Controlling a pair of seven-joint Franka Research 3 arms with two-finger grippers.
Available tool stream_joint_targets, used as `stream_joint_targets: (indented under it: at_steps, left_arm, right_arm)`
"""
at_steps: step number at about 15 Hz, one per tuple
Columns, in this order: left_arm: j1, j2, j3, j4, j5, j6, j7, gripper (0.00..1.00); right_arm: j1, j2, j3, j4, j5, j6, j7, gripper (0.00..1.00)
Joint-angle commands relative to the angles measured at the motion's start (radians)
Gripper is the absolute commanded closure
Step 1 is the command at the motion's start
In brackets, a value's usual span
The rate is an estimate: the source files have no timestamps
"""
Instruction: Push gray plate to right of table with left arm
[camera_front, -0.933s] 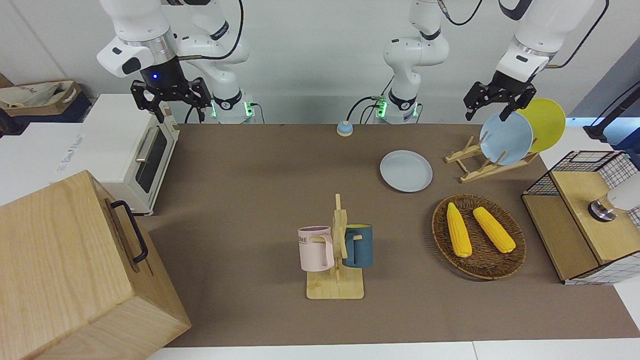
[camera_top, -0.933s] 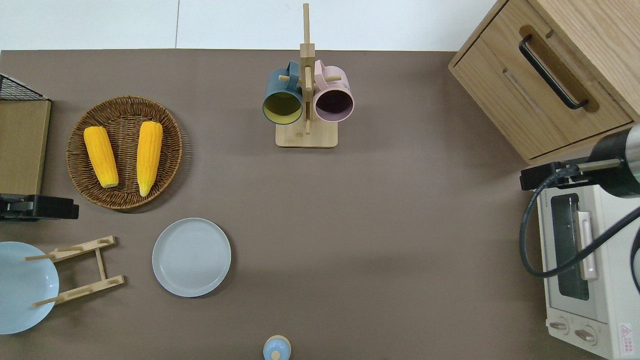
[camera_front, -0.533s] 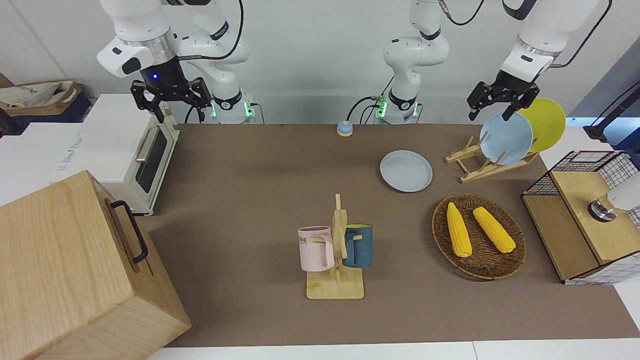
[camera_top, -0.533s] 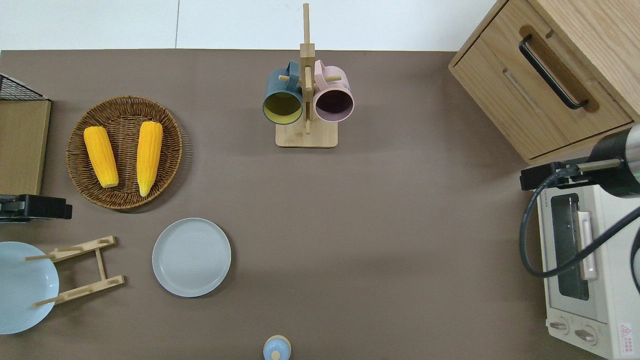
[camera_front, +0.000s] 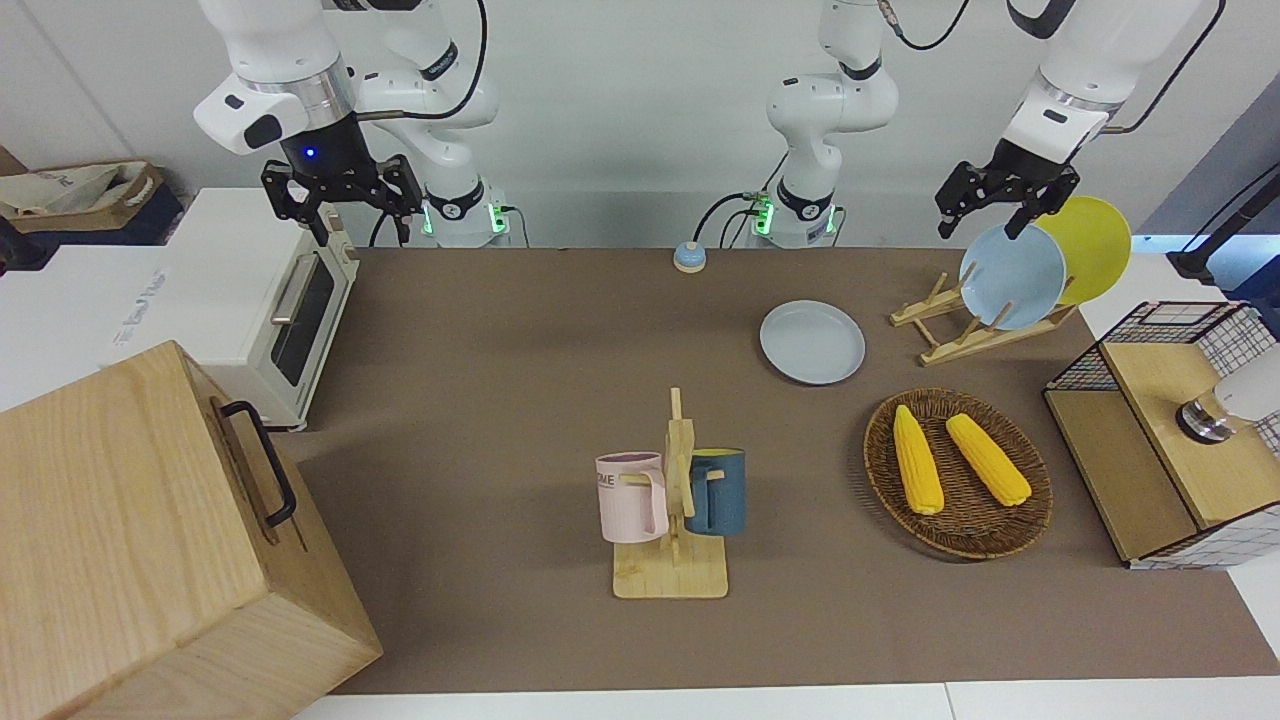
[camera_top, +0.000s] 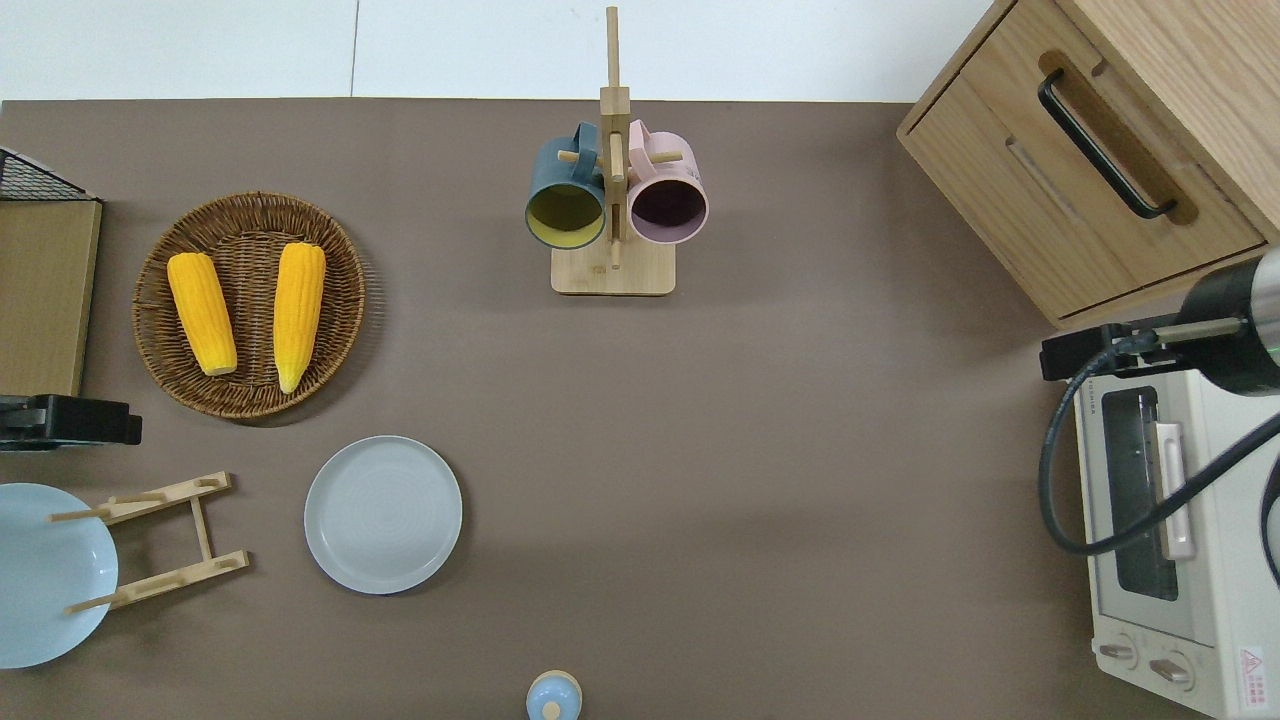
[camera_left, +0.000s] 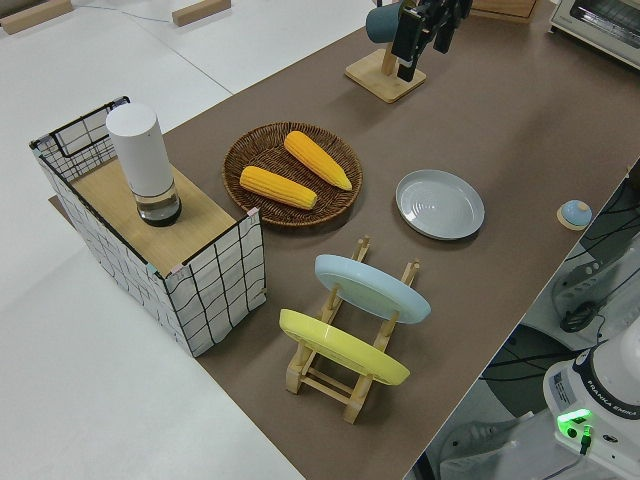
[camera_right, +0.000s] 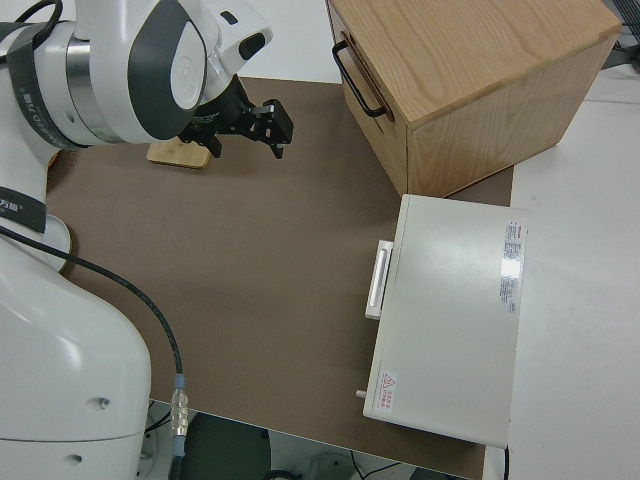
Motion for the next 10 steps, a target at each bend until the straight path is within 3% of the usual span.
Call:
stream_joint_targets:
  at_steps: [1, 10]
  left_arm:
    - [0.003, -0.037, 0.004, -0.034, -0.009, -0.016, -0.010, 0.01]
    - [-0.009, -0.197, 0.003, -0.322, -0.009, 0.125, -0.010, 0.01]
  right_arm:
    - [-0.003, -0.004, -0.001, 0.005, 0.022, -0.012, -0.001, 0.017]
    - [-0.003, -0.004, -0.001, 0.005, 0.022, -0.012, -0.001, 0.017]
